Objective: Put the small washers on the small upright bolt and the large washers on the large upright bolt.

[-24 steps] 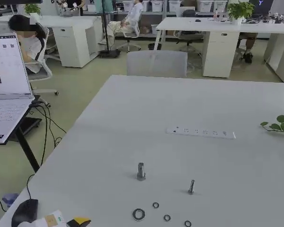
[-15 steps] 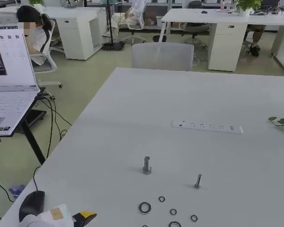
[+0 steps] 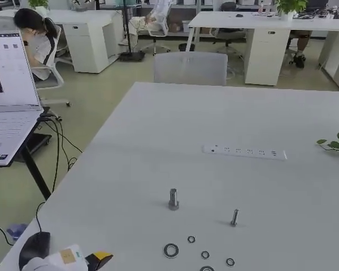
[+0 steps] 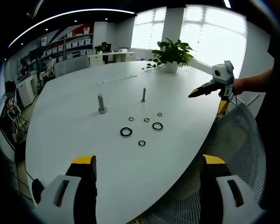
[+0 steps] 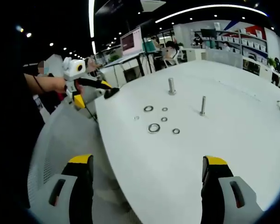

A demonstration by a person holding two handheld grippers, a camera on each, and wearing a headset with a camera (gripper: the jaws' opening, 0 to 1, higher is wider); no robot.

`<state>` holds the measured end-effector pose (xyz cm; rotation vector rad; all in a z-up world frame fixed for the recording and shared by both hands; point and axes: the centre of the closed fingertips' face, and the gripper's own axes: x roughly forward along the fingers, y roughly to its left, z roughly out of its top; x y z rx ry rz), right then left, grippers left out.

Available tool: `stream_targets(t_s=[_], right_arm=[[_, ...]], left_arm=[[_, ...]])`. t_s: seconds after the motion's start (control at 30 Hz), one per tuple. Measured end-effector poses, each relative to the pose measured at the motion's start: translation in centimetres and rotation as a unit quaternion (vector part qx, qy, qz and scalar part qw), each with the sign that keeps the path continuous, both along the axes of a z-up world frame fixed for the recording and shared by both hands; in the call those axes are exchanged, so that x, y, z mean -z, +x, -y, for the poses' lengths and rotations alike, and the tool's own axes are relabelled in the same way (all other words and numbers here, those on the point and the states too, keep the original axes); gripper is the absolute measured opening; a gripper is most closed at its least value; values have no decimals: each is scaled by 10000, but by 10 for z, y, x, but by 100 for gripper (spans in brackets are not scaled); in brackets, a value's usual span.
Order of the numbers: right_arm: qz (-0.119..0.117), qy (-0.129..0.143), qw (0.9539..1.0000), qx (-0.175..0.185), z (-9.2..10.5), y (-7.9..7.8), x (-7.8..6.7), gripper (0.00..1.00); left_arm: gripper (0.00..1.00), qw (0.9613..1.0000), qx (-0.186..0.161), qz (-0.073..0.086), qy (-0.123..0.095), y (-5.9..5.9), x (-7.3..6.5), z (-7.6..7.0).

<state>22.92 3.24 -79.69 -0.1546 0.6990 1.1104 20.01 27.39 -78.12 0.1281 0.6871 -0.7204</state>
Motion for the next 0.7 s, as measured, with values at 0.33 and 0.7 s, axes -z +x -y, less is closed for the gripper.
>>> stream_targets(t_s=[0.33, 0.7], right_arm=[[121, -110, 9995, -269, -22, 15, -6, 98], [87, -441, 9976, -520, -40, 37, 9, 94]], left_arm=[[95, 9999, 94, 33, 36, -2, -1, 2], [95, 9996, 263, -72, 125, -5, 6, 4]])
